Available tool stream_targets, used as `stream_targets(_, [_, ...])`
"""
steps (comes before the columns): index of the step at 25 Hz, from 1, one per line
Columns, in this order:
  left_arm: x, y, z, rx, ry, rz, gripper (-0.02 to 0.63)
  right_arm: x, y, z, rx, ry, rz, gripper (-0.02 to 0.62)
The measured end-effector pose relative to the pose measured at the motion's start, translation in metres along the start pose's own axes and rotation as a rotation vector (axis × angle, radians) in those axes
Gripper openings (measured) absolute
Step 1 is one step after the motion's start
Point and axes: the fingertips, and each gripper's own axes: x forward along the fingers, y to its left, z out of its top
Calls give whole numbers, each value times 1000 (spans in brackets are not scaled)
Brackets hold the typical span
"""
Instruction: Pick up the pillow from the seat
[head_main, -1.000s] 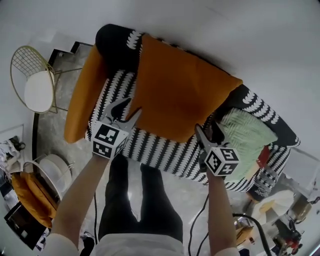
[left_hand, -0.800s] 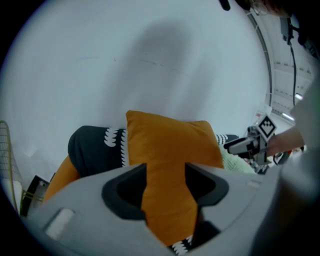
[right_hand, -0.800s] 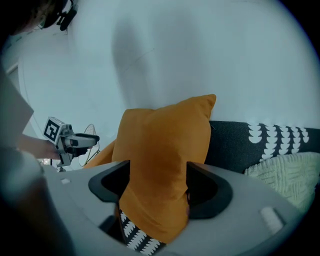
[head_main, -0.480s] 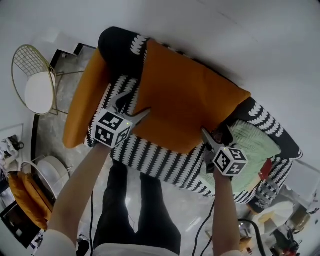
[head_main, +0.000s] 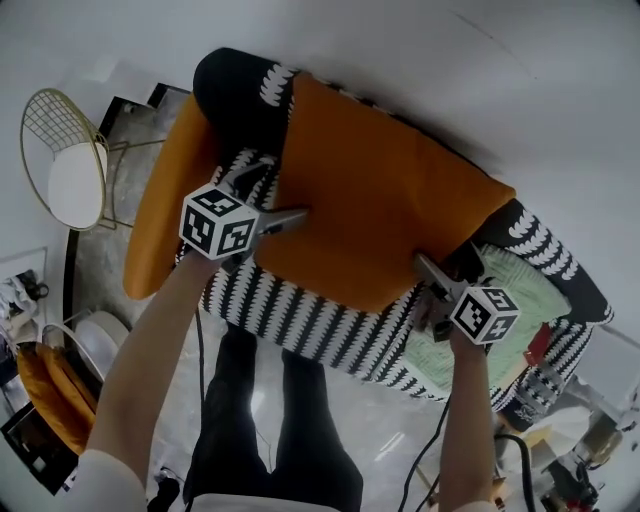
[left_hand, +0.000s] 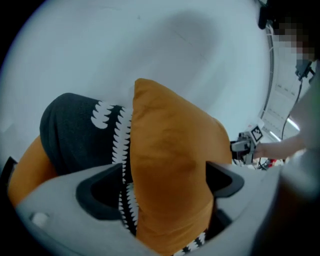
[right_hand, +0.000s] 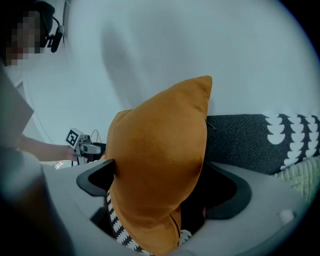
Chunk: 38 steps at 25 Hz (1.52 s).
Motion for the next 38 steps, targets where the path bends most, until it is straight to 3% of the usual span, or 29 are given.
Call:
stream_targets(5, [24, -4, -3, 23, 54, -100, 555, 11, -2, 1, -21, 18, 60, 569])
stream_targets(9, [47, -3, -3, 32, 60, -78, 562, 20, 0, 2, -34, 19, 87, 566])
stream_targets(11, [57, -1, -4, 38, 62, -56, 558, 26, 1, 1, -50, 21, 76, 523])
stream_targets(13, [63, -1, -5, 48, 63, -46, 493, 31, -2, 0, -68, 16, 43, 486])
stream_targets(17, [64, -9, -9, 86, 54, -31, 371, 35, 0, -3, -77, -6, 11, 340])
stream_targets(24, [48, -30, -12, 122, 48, -9, 199, 30, 17, -4, -106, -12, 2, 244])
stream_targets(38, [-1, -74, -15, 117, 50, -65, 166, -14, 57, -4, -195, 48, 76, 225])
